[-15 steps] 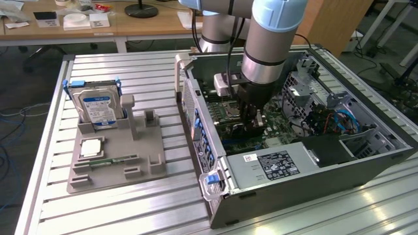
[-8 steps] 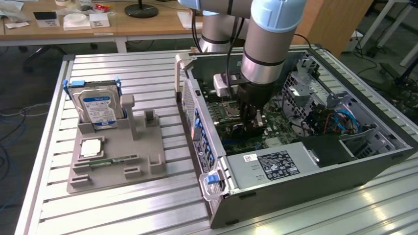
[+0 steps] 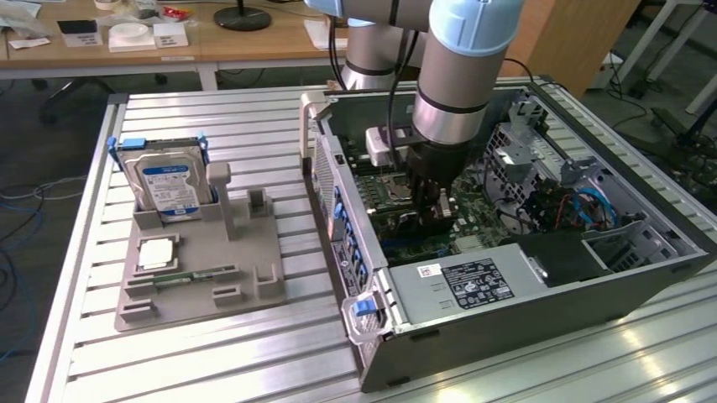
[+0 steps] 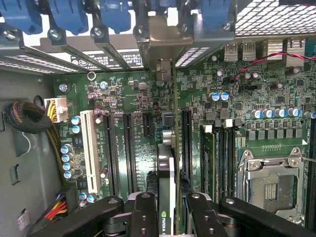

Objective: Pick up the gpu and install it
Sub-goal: 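Insert the gpu into the slot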

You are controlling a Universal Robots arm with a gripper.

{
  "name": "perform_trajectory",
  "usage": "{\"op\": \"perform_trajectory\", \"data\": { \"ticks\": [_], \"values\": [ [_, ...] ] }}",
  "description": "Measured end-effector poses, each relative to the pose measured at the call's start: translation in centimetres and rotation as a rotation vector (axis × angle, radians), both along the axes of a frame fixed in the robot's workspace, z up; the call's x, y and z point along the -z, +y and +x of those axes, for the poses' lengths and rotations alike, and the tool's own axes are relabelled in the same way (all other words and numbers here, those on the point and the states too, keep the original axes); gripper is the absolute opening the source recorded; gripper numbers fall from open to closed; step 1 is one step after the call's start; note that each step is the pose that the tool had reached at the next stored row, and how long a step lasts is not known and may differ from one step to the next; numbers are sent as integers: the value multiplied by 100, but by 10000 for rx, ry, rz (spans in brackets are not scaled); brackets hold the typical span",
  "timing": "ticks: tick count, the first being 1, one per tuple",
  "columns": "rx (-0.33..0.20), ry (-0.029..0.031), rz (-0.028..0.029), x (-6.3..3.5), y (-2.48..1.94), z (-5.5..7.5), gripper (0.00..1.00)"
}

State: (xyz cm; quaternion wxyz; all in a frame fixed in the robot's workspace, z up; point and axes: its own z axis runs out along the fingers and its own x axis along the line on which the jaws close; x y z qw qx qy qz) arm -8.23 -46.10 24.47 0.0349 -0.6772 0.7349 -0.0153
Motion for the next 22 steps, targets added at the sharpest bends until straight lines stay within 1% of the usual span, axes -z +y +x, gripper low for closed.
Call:
{"op": "perform_trajectory", "data": {
  "ticks": [2,7,11,16,17,19,20,22],
  "values": [
    [1,-1,1,0,-7,-4,26],
    [1,-3,-2,0,-7,-9,26],
    [1,-20,2,1,-6,-22,26],
    [1,-23,-2,0,-7,-27,26],
    [3,-45,-4,3,-7,-29,26],
    [2,-115,-4,17,-7,-30,26],
    [0,-138,-4,21,-7,-30,26],
    [0,-152,-2,23,-6,-30,26]
  ]
}}
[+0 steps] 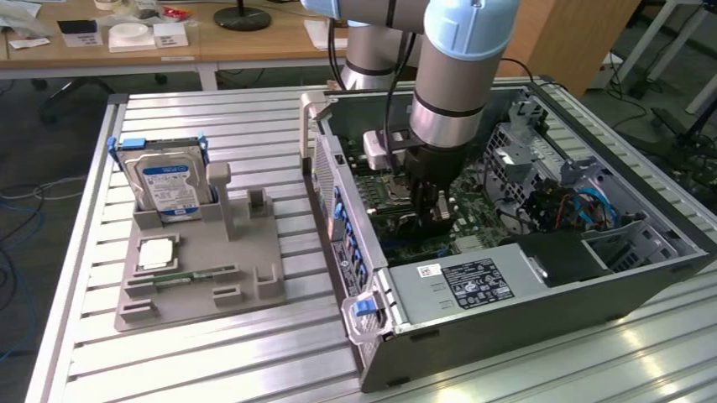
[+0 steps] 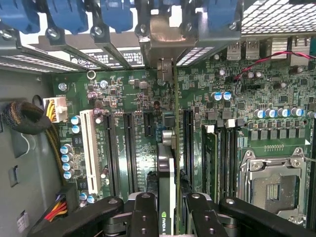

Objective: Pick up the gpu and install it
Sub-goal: 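Insert the gpu into the slot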

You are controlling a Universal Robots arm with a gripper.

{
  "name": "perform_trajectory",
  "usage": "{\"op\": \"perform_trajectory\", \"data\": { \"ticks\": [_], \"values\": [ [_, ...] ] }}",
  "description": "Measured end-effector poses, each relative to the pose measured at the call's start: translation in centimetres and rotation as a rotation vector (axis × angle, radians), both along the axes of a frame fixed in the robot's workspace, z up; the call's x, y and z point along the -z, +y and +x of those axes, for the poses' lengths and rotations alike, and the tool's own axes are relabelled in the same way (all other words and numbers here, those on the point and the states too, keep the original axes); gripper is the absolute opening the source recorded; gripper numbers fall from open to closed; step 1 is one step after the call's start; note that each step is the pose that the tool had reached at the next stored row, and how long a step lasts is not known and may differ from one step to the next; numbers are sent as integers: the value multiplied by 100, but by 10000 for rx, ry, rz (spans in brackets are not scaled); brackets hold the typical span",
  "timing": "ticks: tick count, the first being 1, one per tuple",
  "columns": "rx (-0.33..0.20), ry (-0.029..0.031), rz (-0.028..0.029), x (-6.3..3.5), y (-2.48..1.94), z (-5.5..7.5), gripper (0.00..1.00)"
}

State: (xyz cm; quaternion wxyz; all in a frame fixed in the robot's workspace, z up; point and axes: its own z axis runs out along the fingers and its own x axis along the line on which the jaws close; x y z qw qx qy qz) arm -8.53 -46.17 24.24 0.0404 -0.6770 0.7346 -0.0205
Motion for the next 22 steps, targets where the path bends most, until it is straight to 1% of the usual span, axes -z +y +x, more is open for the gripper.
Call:
{"op": "perform_trajectory", "data": {
  "ticks": [9,11,14,16,17,22],
  "values": [
    [0,-9,3,1,0,-24,26],
    [1,-30,3,3,0,-34,26],
    [1,-97,-2,14,0,-50,26],
    [0,-124,-4,25,-1,-60,26],
    [0,-137,3,35,0,-62,26],
    [1,-140,2,38,0,-64,26]
  ]
}}
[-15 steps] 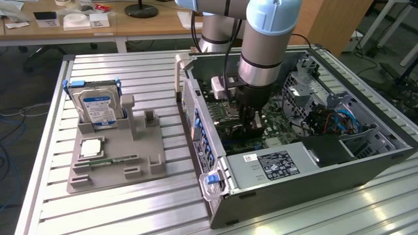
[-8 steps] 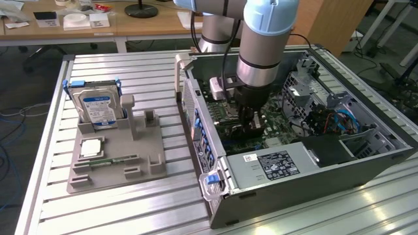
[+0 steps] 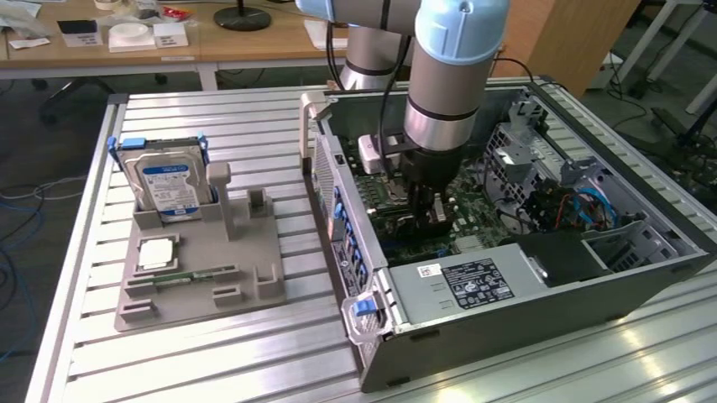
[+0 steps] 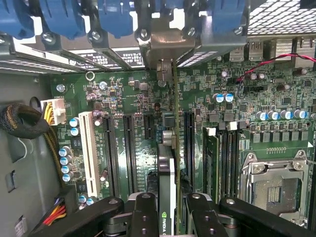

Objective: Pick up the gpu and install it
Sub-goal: 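Insert the gpu into the slot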

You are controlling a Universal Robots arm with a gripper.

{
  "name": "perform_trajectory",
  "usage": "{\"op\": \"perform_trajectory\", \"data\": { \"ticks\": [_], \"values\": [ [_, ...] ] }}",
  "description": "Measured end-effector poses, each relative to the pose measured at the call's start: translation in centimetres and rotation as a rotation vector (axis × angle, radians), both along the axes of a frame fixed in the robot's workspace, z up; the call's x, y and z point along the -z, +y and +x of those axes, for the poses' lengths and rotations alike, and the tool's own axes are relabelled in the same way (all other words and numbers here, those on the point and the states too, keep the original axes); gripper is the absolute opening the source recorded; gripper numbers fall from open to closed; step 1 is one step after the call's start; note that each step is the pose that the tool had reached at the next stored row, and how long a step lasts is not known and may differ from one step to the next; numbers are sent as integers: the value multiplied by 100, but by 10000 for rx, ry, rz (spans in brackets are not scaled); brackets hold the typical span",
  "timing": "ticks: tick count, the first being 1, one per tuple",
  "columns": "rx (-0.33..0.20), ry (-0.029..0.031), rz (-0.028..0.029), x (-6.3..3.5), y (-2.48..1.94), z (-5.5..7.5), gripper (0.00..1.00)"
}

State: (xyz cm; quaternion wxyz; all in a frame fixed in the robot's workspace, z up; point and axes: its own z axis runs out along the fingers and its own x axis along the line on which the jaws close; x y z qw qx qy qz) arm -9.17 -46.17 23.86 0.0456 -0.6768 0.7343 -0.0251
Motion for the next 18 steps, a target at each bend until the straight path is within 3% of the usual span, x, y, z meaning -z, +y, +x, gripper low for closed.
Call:
{"op": "perform_trajectory", "data": {
  "ticks": [12,15,16,18],
  "values": [
    [2,10,6,1,1,-1,26],
    [2,0,1,1,0,-1,33],
    [0,0,1,0,0,0,40],
    [0,0,0,0,0,0,40]
  ]
}}
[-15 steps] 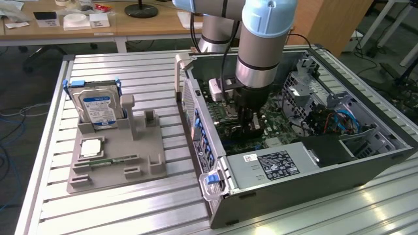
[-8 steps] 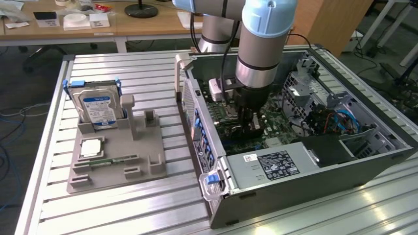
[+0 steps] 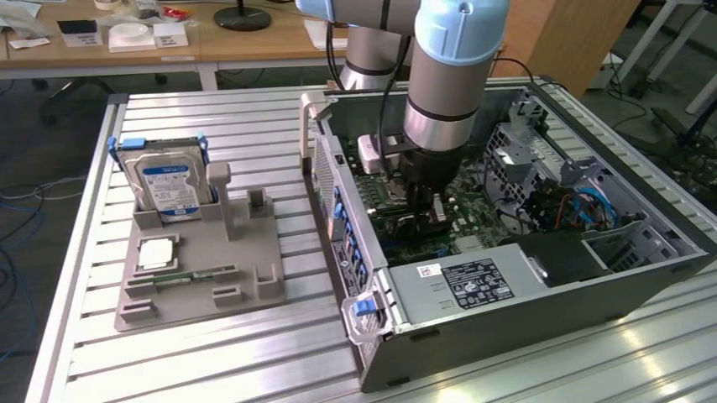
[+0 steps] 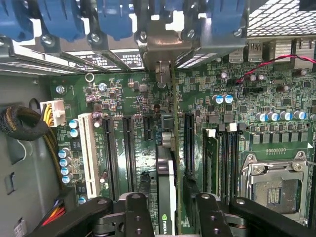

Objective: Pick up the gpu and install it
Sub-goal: 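Insert the gpu into the slot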

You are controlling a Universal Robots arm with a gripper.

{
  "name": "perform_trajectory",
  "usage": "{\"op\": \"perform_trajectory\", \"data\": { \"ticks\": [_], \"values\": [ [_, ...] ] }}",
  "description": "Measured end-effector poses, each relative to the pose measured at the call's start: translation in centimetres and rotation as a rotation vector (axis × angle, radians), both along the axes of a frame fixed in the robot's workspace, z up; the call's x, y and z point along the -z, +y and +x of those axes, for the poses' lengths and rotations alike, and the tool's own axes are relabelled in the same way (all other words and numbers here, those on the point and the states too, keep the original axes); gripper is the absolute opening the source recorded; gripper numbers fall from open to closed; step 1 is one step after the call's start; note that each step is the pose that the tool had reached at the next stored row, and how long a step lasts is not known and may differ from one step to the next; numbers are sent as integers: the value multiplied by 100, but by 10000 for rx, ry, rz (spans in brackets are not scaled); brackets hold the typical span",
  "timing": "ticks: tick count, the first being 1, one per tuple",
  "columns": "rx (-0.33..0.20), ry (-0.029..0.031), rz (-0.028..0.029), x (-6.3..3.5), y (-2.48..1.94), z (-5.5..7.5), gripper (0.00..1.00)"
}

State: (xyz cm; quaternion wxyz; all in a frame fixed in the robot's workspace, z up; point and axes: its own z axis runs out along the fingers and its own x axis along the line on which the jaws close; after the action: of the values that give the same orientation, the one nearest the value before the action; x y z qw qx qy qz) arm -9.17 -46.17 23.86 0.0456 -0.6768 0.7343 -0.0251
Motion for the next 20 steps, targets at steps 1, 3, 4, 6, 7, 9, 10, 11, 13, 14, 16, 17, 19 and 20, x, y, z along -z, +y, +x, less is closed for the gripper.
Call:
{"op": "perform_trajectory", "data": {
  "ticks": [1,3,4,6,7,9,10,11,13,14,16,17,19,20],
  "values": [
    [0,0,0,0,0,0,40],
    [0,1,0,0,0,0,40],
    [1,0,0,-1,0,0,40],
    [0,8,-5,-14,0,0,40],
    [0,16,-9,-28,0,1,40],
    [-1,48,-23,-72,0,5,40],
    [-1,70,-33,-100,0,6,40],
    [0,92,-43,-131,0,8,40],
    [0,130,-63,-186,0,10,40],
    [1,142,-66,-209,0,11,40],
    [0,167,-72,-262,0,13,40],
    [0,180,-76,-287,0,14,40],
    [-1,215,-82,-322,0,18,40],
    [0,230,-83,-332,0,19,40]
  ]
}}
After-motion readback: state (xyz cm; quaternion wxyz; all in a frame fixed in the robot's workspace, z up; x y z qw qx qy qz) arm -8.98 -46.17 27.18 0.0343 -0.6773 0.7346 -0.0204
